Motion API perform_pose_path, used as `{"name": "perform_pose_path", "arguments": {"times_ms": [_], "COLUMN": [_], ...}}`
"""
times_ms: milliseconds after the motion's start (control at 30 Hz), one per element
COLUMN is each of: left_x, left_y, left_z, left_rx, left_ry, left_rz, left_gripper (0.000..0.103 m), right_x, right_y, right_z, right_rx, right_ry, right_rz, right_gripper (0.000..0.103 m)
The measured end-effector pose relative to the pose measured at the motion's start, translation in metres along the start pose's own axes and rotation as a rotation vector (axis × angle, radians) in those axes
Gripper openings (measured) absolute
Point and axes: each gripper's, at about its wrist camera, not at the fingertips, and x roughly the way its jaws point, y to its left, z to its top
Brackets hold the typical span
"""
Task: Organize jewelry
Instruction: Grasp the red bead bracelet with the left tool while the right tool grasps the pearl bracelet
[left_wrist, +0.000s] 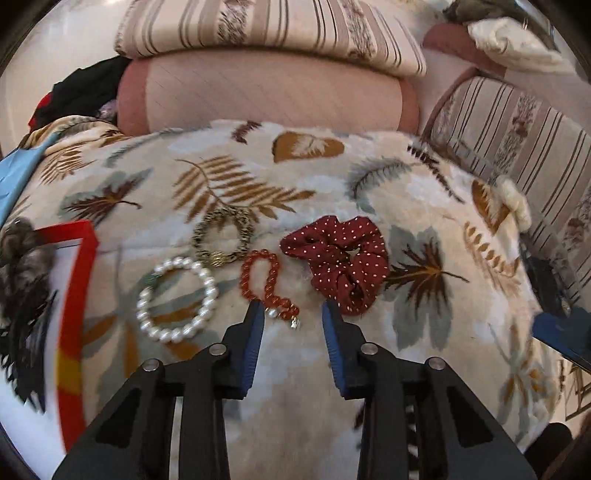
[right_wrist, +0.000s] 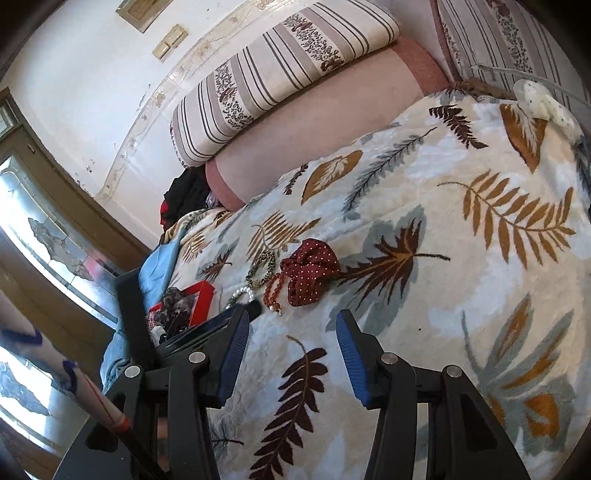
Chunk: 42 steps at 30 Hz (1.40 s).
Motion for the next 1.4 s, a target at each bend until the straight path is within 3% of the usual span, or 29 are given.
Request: {"name": "perform_pose_path", "arguments": {"times_ms": [133, 200, 267, 467, 600, 767, 1100, 1400], "left_x": [0.029, 0.044, 0.044, 0.009, -0.040, -0.071, -0.086, -0.087], "left_y": [-0.009, -0.007, -0.002, 0.015, 0.030, 0.054, 0.090, 0.101], "left_z": [0.007, 0.009, 0.008, -0.003, 0.000, 0.011, 0.019, 0.020], "left_rx": [0.032, 0.025, 0.014, -0.019, -0.068, -0.143, -0.184, -0.196], "left_ry": [0.050, 0.084, 0.073, 0.034, -0.050, -0.120, -0.175, -0.184], "left_rz": [0.045, 0.085, 0.093, 0.065, 0.029, 0.011, 0.023, 0.024], "left_gripper": [0.023, 0.011, 0.008, 0.007, 0.007, 0.007, 0.007, 0.007], "right_x": [0.000, 0.001, 0.001, 0.000, 0.003, 0.019, 0.090, 0.193], "right_y": [-0.002, -0.004, -0.005, -0.007, -0.002, 0.007, 0.057, 0.083], "right_z": [0.000, 0.000, 0.001, 0.001, -0.002, -0.009, -0.002, 0.010], "right_rx": [0.010, 0.019, 0.024, 0.044, 0.026, -0.005, -0.089, -0.147], "right_ry": [0.009, 0.016, 0.017, 0.020, 0.028, 0.080, 0.210, 0.319], "right_rz": [0.024, 0.036, 0.037, 0.047, 0.034, 0.017, 0.056, -0.077], "right_gripper": [0.053, 0.053, 0.053, 0.053, 0.053, 0.053, 0.053, 0.036]}}
